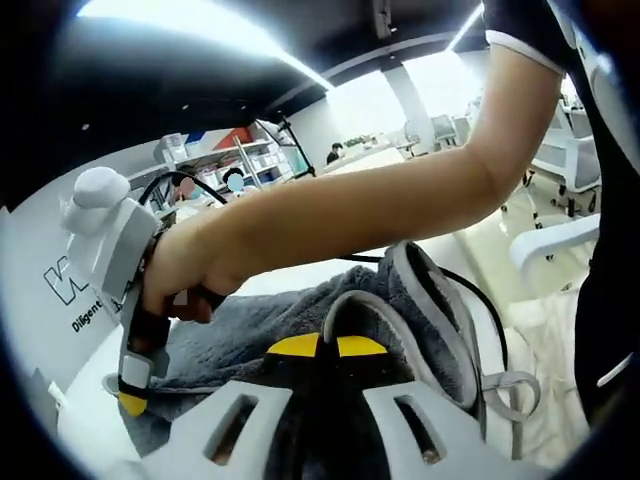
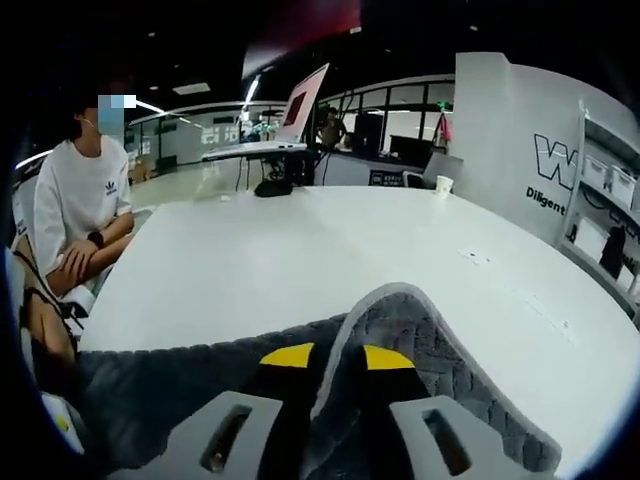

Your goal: Open the folded towel by lifting each exposed corner and separating the folded layers until the towel lies flat within the target outline without major curled edges

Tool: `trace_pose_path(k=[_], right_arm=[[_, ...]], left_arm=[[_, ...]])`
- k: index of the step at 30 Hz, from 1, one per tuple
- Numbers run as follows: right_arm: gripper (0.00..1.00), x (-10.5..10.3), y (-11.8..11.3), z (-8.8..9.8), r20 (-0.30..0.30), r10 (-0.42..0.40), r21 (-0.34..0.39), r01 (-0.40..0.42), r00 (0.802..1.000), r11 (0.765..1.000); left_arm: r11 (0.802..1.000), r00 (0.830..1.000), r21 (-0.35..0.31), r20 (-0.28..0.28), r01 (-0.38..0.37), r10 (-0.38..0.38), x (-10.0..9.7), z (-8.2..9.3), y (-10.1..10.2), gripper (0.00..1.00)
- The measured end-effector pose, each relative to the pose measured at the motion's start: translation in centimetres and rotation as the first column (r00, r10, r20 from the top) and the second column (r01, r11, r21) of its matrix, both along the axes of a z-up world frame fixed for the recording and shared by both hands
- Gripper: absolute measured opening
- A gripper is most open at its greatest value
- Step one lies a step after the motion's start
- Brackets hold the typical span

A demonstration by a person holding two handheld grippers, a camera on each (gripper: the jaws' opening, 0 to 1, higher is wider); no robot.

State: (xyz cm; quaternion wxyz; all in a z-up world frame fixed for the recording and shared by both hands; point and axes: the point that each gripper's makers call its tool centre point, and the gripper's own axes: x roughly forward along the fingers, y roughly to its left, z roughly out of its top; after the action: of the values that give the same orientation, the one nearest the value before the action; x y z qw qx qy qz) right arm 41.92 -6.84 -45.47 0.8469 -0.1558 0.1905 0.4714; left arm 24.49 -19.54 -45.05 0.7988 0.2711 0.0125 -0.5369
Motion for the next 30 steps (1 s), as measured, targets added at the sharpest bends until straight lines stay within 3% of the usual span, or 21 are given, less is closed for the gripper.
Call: trace_pose_path(k=[3,6,12,23,25,30], right_arm=[[0.00,0.2,-0.5,-0.2,0.000,-0.022,0.018,0.022,1.000,1.000],[0.00,0.2,-0.7,0.0,-0.030,-0.052,0.056,0.054,0.998,0.997],[0.00,0.2,-1.0,0.1,-0.032,-0.044,0.082,0.046,0.999,0.996],[0.00,-0.2,-1.6,1.4,0.001,-0.036,0.148,0.036,0.999,0.988],[0.00,0.1,-1.7,2.2,0.014,-0.055,0.194,0.051,0.998,0.980],[0.00,0.1,-2.5,2.8,0.020,-0.064,0.196,0.059,0.998,0.979]], left_arm=[[1.000,1.000,0.000,0.029,-0.007,0.007,0.1,0.4,0.0,0.02],[1.000,0.998,-0.014,0.056,-0.012,0.013,0.4,0.8,-0.1,0.02],[0.998,0.996,-0.050,0.082,-0.024,0.028,1.0,1.7,-0.2,0.02],[0.995,0.995,-0.093,0.092,-0.033,0.041,1.3,2.3,-0.6,0.01],[0.995,0.994,-0.094,0.095,-0.035,0.044,1.4,2.4,-0.6,0.01],[0.993,0.994,-0.114,0.099,-0.027,0.038,1.4,2.8,-0.6,0.01]])
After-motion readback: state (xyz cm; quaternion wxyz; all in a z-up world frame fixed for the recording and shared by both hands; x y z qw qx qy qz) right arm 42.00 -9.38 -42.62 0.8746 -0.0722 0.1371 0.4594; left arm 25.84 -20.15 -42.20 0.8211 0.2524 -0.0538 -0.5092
